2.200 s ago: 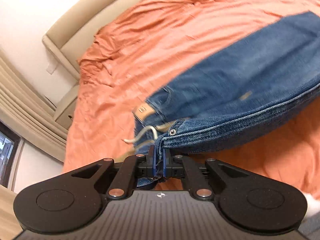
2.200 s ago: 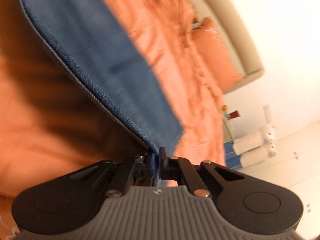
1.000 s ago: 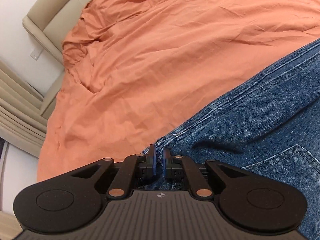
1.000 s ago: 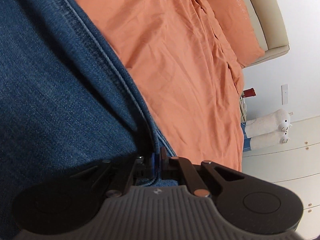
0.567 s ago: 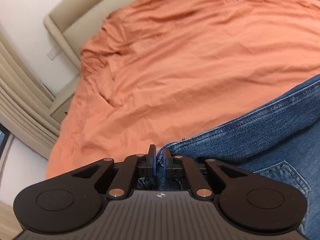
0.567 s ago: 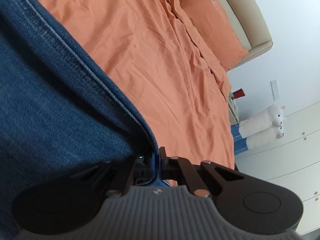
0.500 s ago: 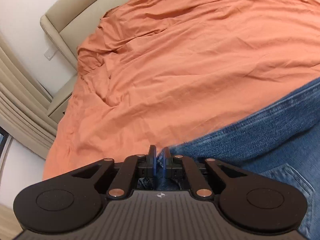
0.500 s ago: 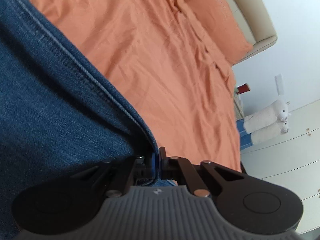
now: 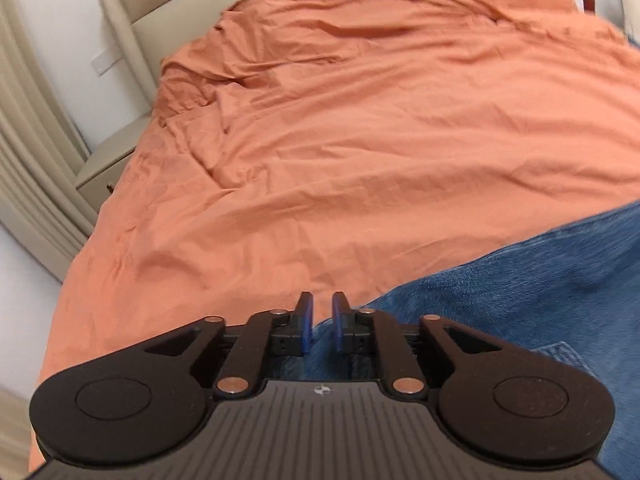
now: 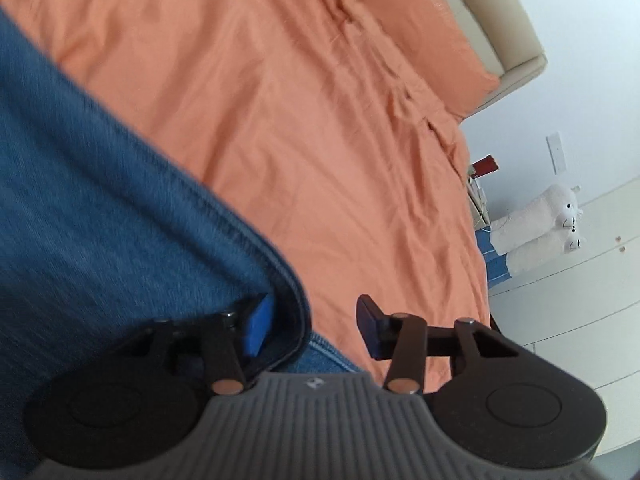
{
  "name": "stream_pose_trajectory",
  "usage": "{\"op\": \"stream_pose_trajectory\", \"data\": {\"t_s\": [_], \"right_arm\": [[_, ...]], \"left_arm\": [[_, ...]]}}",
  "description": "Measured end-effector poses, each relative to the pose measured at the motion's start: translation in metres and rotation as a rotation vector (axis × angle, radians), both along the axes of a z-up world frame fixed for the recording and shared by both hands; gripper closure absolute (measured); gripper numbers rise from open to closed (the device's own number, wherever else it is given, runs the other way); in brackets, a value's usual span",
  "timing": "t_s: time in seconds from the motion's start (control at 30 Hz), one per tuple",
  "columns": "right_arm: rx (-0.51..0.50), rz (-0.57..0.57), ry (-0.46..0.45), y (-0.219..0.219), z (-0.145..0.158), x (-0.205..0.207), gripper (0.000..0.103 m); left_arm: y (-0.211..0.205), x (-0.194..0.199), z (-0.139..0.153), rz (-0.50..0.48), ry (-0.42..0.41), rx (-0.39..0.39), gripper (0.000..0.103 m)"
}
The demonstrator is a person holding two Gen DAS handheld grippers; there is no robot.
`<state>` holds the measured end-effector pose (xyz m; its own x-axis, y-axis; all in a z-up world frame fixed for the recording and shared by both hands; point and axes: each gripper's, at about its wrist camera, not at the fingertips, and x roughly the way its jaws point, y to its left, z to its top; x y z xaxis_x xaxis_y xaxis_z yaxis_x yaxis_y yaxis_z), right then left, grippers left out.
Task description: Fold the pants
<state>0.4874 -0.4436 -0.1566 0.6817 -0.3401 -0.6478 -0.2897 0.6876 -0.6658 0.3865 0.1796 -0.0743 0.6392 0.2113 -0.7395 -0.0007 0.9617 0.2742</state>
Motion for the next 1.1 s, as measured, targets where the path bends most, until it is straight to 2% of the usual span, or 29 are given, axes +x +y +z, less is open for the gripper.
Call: {"op": "stream_pose_trajectory", "data": {"t_s": [0.13, 0.23, 0.37, 0.5, 0.57, 0.63, 0.73, 0.83, 0.9, 0.97, 1.1], "right_arm": [[0.119, 0.028, -0.047, 0.03, 0.034, -0.02, 0.06], [0.253, 0.02, -0.008, 0.056, 0.048, -0.042, 0.06], [0.401, -0.011, 0.026, 0.07, 0.055, -0.086, 0.06], [0.451, -0.047, 0.014, 0.061, 0.045, -0.141, 0.062], [0.457, -0.083, 0.014, 0.043, 0.033, -0.158, 0.08], [0.476, -0.142, 0.003, 0.018, 0.026, -0.169, 0.081], [0.519, -0.216, -0.065, -0.021, 0.024, -0.169, 0.08], [0.597, -0.289, -0.062, -0.052, 0.018, -0.153, 0.077], [0.559, -0.298, -0.091, -0.058, 0.013, -0.142, 0.067], [0.466, -0.291, -0.094, -0.062, 0.007, -0.127, 0.067], [0.442, -0.326, -0.12, -0.093, 0.003, -0.092, 0.068]], "left_arm": [[0.011, -0.03, 0.013, 0.005, 0.007, -0.075, 0.081], [0.0, -0.06, 0.013, -0.046, 0.023, -0.096, 0.081], [-0.026, -0.095, 0.001, -0.095, 0.051, -0.099, 0.081], [-0.051, -0.113, -0.018, -0.107, 0.042, -0.076, 0.081], [-0.059, -0.112, -0.027, -0.087, 0.037, -0.073, 0.081], [-0.063, -0.108, -0.036, -0.083, 0.038, -0.091, 0.081], [-0.066, -0.099, -0.047, -0.047, 0.049, -0.106, 0.081], [-0.069, -0.093, -0.054, -0.016, 0.058, -0.112, 0.081], [-0.072, -0.089, -0.056, -0.015, 0.067, -0.104, 0.081], [-0.075, -0.087, -0.057, -0.016, 0.072, -0.088, 0.081], [-0.077, -0.084, -0.059, 0.004, 0.07, -0.09, 0.081]]}}
